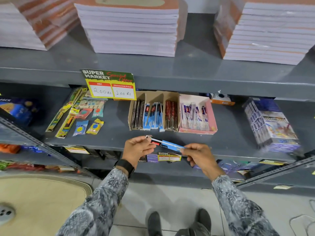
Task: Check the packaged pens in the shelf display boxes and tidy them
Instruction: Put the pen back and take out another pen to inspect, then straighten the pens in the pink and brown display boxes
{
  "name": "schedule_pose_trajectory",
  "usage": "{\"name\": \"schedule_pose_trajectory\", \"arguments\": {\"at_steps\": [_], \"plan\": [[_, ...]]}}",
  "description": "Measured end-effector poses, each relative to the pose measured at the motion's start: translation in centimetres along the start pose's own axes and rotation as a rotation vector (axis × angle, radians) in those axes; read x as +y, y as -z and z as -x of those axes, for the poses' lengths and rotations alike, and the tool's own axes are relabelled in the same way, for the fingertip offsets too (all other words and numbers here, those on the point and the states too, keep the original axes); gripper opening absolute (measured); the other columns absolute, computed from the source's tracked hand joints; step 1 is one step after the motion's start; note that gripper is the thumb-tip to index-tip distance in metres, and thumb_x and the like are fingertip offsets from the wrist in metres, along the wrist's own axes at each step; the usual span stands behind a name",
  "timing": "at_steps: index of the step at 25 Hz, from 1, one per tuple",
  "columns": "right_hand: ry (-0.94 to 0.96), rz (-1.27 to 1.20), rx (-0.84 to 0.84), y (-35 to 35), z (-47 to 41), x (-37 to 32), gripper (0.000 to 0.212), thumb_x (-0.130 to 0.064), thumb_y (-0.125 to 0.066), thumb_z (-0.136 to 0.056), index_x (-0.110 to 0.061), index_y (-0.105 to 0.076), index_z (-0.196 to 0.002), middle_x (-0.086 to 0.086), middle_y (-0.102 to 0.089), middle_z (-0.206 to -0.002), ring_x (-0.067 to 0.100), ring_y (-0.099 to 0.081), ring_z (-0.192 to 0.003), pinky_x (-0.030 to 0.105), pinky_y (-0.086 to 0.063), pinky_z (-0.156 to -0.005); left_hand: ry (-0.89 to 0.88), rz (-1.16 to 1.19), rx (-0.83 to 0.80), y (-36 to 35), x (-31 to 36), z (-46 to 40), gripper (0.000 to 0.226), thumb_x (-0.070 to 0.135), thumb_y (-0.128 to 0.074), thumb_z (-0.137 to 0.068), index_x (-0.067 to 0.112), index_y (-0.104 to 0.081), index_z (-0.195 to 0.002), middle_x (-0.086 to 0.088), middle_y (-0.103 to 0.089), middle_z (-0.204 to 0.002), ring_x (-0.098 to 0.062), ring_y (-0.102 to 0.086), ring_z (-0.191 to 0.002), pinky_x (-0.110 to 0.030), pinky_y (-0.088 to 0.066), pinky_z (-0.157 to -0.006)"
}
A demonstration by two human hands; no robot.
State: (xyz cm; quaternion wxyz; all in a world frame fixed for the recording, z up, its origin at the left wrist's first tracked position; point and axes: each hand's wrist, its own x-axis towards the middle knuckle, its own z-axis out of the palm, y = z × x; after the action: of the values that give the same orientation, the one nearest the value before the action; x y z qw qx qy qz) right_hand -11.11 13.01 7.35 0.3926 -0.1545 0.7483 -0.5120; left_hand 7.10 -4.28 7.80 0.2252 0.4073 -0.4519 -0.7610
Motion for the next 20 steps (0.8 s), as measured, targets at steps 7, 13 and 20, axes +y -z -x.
{"name": "schedule_pose_trajectory", "arguments": {"at_steps": [7, 13, 20], "plan": [[-0.257, -0.24, 0.041, -5.8, -1.1, 0.5, 0.003, -0.003, -0.079, -0.084, -0.004, -0.076, -0.084, 0.003, -0.062, -0.053, 0.009, -0.048, -0.039, 0.019, -0.044, -0.038, -0.399, -1.199, 0.124, 3.3, -2.0, -2.0, 0.05, 0.035, -0.042, -0.106, 0.013, -0.042, -0.151, -0.013, -0.041, -0.159, -0.03, -0.034, -0.149, -0.048, -0.024, -0.124], [-0.346, -0.786, 0.186, -12.1, -5.6, -5.1, 0.01, 0.003, -0.077, -0.086, -0.001, -0.071, -0.08, 0.008, -0.069, -0.075, 0.021, -0.065, -0.074, 0.022, -0.061, -0.064, -0.459, -1.678, -0.029, 5.3, -5.4, -3.0, 0.072, 0.045, -0.034, -0.104, 0.006, -0.008, -0.159, -0.011, 0.0, -0.169, -0.027, 0.006, -0.156, -0.048, 0.005, -0.126], [-0.244, -0.781, 0.037, -12.2, -5.9, -4.1, 0.024, 0.001, -0.058, -0.099, -0.011, -0.073, -0.113, -0.016, -0.058, -0.095, 0.004, -0.057, -0.103, 0.008, -0.021, -0.117, -0.46, -1.671, -0.007, 5.1, -5.2, -3.0, 0.07, 0.045, -0.034, -0.104, 0.007, -0.011, -0.159, -0.01, -0.003, -0.169, -0.026, 0.003, -0.157, -0.046, 0.004, -0.126]]}}
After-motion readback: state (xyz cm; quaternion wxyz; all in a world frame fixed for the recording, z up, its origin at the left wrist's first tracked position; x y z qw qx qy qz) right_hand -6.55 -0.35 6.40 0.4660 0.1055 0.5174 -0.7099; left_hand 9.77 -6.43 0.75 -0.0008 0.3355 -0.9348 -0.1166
